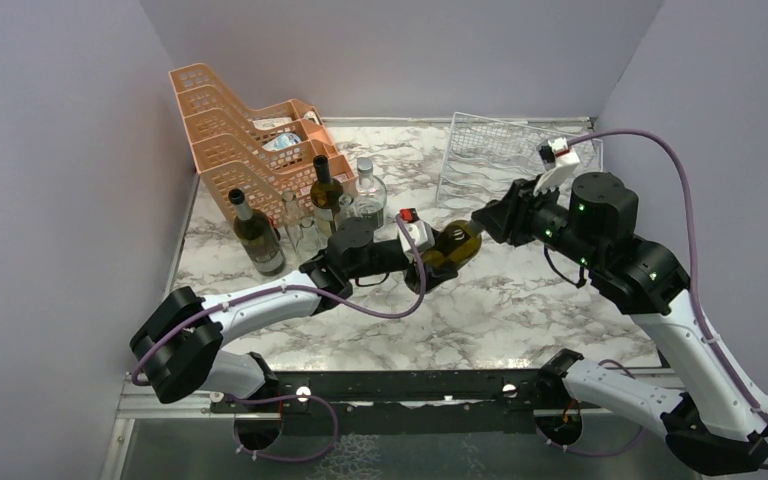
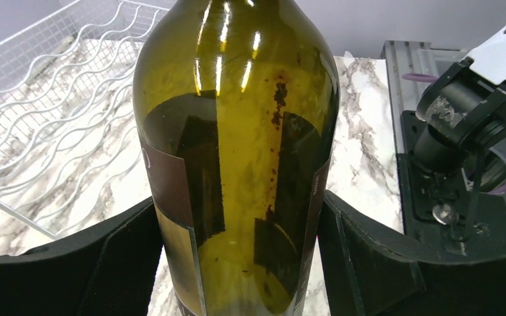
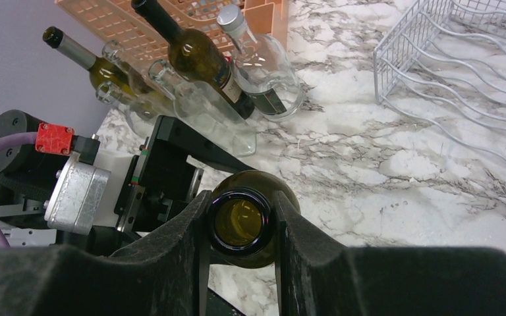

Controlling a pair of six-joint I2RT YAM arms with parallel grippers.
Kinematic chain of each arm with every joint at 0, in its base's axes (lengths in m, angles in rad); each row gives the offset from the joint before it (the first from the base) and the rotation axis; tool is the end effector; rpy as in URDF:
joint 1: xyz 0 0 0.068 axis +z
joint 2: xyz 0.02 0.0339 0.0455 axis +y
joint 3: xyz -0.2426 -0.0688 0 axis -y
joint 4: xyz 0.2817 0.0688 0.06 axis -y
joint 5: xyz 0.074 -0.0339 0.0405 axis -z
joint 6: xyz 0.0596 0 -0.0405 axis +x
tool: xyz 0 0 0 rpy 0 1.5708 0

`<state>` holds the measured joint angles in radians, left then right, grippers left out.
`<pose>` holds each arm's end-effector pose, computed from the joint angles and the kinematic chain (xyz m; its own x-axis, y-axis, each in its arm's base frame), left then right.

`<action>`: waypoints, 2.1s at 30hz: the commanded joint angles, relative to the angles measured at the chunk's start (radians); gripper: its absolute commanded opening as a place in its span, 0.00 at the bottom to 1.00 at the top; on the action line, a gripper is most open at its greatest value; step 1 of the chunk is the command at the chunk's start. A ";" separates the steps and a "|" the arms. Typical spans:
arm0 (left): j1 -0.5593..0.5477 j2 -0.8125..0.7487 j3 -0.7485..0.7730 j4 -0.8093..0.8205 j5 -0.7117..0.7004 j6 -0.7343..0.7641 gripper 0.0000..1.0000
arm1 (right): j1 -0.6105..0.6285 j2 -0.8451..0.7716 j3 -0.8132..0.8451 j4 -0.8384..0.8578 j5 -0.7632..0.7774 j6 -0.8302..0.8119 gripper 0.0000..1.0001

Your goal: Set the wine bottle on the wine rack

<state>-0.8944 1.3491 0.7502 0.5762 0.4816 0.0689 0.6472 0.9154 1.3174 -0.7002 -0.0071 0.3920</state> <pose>0.2038 -0.2980 0.2380 0.0534 0.0310 -0.9981 0.9797 0.1920 0.0583 0.1877 0.1424 0.4320 -0.4490 0.1395 -0.8826 -0.4727 0.8011 0.3671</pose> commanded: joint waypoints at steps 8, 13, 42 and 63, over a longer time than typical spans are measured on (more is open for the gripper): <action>-0.006 -0.009 0.070 0.069 0.002 0.471 0.00 | 0.006 -0.064 0.117 -0.191 0.010 0.047 0.79; -0.006 -0.003 0.151 0.061 -0.024 0.695 0.00 | 0.006 -0.091 0.180 -0.275 0.028 0.062 0.80; -0.032 0.056 0.391 -0.442 -0.042 1.613 0.00 | 0.006 0.049 0.007 -0.362 -0.127 -0.090 0.72; -0.035 0.049 0.386 -0.422 -0.067 1.599 0.00 | 0.006 0.052 -0.164 -0.245 -0.108 -0.004 0.44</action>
<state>-0.9237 1.4239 1.0889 0.0574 0.4156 1.6482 0.6472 0.9707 1.1778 -1.0023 -0.0998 0.3676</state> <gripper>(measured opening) 0.784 0.470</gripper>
